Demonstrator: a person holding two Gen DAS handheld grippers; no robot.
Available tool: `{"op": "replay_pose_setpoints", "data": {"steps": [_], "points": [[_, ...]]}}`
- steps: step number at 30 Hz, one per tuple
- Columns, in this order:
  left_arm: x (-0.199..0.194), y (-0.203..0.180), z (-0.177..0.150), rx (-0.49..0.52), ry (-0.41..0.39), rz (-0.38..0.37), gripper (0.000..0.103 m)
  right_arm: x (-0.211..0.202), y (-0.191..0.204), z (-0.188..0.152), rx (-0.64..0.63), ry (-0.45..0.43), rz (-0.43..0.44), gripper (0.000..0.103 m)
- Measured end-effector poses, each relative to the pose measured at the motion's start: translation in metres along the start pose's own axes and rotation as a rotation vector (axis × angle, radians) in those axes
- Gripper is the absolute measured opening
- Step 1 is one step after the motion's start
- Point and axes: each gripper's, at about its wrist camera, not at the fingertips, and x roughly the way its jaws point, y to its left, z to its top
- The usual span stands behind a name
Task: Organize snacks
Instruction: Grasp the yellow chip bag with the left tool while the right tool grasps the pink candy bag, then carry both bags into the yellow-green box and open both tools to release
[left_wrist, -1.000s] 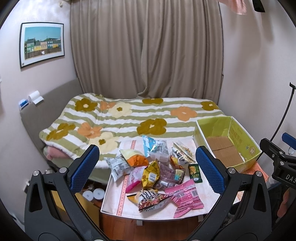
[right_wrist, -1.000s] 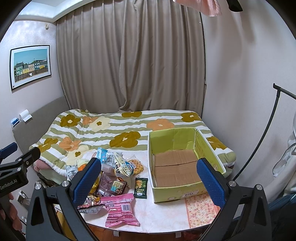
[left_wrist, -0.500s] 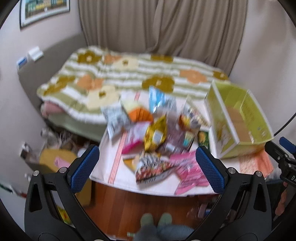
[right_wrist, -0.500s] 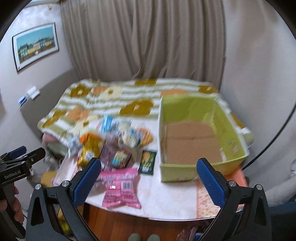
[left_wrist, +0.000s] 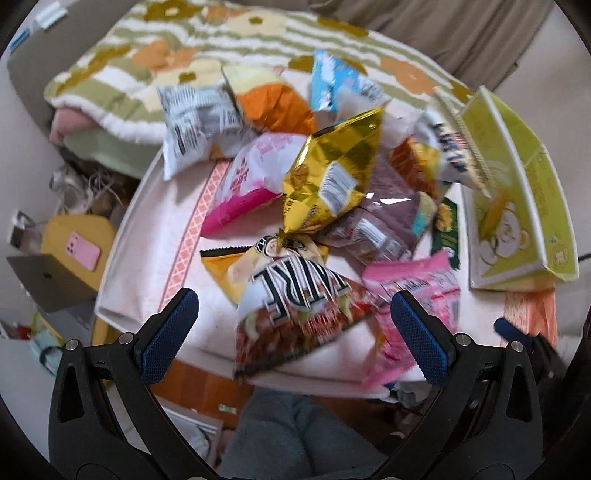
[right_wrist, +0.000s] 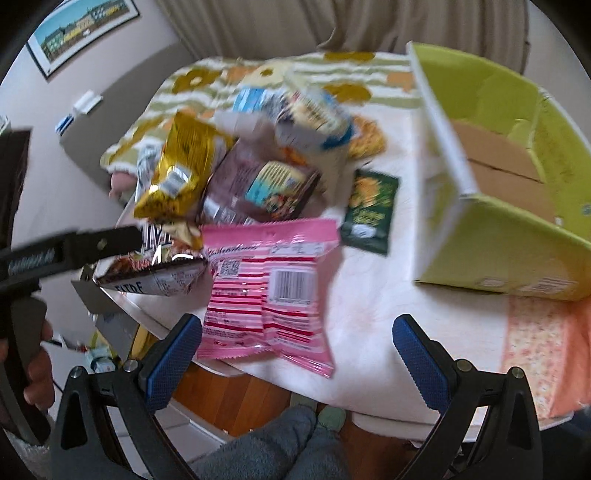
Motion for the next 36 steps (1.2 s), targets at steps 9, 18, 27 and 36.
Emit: {"op": "replay_pose_setpoints", "data": {"steps": [9,18,27,36], "points": [[0.057,0.011,0.013,-0.081,0.129,-0.042,0.103,0.048,0.008,0.016,-0.008,0.09,0.01,0.103],[0.081,0.025,0.007,-0.121,0.177,-0.069,0.083,0.069,0.002,0.025,0.005,0.127,0.03,0.103],[0.07,0.028,-0.002,-0.1,0.149,-0.061,0.066,0.074,0.0,0.025,0.006,0.125,0.029,0.103],[0.042,0.015,0.0,-0.07,0.11,-0.046,0.064,0.076,-0.019,0.027,0.032,0.122,0.066,0.077]]}}
